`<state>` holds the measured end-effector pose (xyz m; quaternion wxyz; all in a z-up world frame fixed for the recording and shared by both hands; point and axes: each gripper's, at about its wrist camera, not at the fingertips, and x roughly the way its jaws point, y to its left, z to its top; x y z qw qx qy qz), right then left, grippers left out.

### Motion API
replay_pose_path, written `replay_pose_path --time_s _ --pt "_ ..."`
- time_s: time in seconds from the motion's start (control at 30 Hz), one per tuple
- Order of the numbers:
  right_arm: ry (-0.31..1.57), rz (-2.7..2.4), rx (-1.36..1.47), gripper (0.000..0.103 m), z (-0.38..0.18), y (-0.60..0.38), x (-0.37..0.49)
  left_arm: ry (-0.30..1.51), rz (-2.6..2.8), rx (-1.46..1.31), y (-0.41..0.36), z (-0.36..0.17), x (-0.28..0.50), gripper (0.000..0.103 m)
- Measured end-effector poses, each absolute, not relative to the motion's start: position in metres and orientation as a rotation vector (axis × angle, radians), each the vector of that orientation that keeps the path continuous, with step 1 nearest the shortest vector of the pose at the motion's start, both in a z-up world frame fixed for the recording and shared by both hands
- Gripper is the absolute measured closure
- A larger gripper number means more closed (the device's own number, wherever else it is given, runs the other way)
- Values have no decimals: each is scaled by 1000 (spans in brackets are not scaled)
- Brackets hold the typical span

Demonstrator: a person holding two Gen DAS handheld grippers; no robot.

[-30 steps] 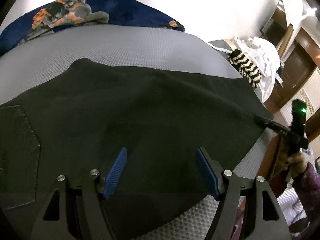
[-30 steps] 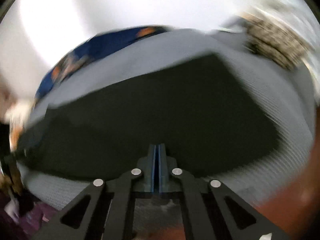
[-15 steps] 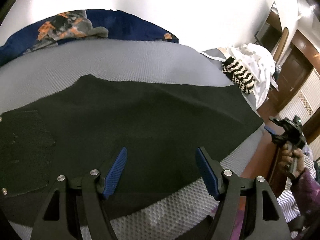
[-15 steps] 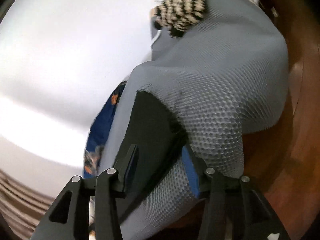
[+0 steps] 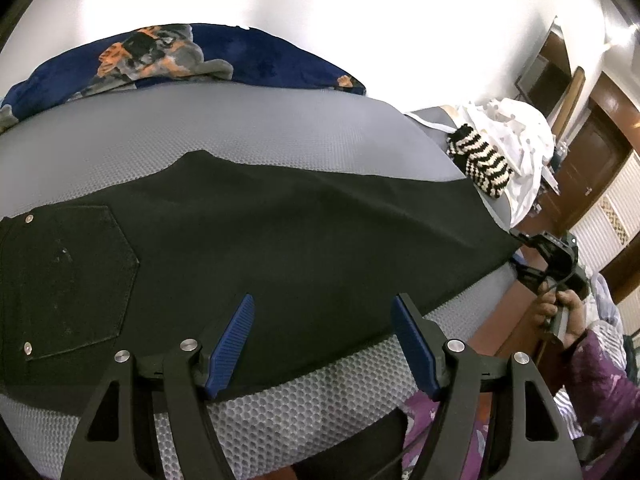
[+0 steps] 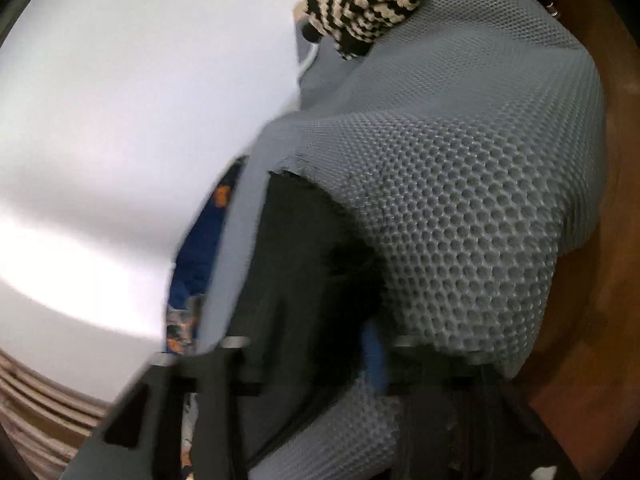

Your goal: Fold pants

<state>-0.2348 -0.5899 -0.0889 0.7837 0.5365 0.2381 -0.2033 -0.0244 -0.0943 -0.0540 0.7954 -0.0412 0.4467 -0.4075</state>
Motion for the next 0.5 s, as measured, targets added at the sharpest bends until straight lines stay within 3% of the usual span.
replay_pose_path --time_s 0.17,0.5 --pt "558 -470 1072 97 -73 -583 -229 1009 -821 -95 -88 -58 -19 32" --pt "566 -328 794 97 12 -517 -167 1001 -618 -6 -56 -52 -6 31"
